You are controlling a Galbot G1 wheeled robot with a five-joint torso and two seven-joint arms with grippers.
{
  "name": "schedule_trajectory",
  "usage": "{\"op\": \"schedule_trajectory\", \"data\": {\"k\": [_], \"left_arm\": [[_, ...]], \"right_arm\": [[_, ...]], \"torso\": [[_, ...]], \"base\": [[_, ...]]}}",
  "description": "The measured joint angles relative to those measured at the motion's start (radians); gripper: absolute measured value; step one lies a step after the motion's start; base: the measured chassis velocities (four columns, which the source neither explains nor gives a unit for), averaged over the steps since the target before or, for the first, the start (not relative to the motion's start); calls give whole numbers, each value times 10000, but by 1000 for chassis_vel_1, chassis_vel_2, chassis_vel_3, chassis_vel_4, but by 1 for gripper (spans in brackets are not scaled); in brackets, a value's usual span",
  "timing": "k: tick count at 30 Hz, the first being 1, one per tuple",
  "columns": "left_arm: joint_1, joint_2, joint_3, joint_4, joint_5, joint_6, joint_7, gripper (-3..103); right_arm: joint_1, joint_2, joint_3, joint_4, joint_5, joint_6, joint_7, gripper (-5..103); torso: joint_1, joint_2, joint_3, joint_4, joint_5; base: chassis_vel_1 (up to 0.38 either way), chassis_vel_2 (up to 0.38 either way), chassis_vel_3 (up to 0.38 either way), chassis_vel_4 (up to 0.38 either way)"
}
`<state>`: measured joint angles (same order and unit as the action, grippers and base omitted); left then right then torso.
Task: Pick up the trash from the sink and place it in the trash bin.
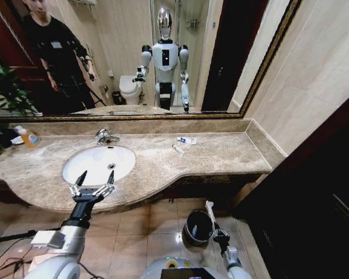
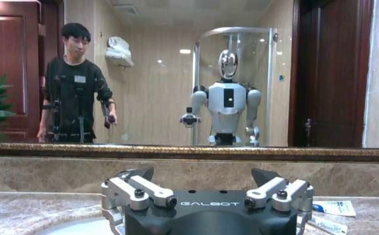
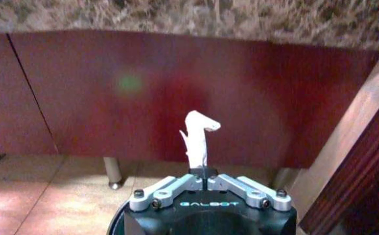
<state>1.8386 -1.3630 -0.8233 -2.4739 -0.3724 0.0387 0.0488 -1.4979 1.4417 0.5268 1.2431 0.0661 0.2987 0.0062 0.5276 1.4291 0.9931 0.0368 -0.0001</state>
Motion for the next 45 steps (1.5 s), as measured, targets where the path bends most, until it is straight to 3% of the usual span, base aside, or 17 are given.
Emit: {"op": "schedule_trajectory", "data": {"k": [10, 22, 28, 34, 40, 42, 45], "left_arm": [[0, 0, 0, 0, 0, 0, 0, 100], [0, 0, 0, 0, 0, 0, 0, 100], [0, 0, 0, 0, 0, 0, 0, 100], [0, 0, 0, 0, 0, 0, 0, 100], [0, 0, 0, 0, 0, 0, 0, 100], [0, 0, 0, 0, 0, 0, 0, 100], [0, 0, 0, 0, 0, 0, -1, 100]], "right_arm": [[424, 156, -37, -1024, 191, 88, 85, 0], [354, 122, -38, -956, 245, 45, 97, 0], [363, 166, -58, -870, 229, 4, 194, 27], [359, 220, -72, -797, 198, -20, 217, 43], [347, 250, -77, -747, 176, -39, 229, 71], [345, 251, -77, -737, 175, -41, 235, 71], [338, 254, -72, -705, 177, -50, 263, 86]], "torso": [[0, 0, 0, 0, 0], [0, 0, 0, 0, 0], [0, 0, 0, 0, 1], [0, 0, 0, 0, 1], [0, 0, 0, 0, 0], [0, 0, 0, 0, 1], [0, 0, 0, 0, 1]], "base": [[0, 0, 0, 0], [0, 0, 0, 0], [0, 0, 0, 0], [0, 0, 0, 0], [0, 0, 0, 0], [0, 0, 0, 0], [0, 0, 0, 0]]}}
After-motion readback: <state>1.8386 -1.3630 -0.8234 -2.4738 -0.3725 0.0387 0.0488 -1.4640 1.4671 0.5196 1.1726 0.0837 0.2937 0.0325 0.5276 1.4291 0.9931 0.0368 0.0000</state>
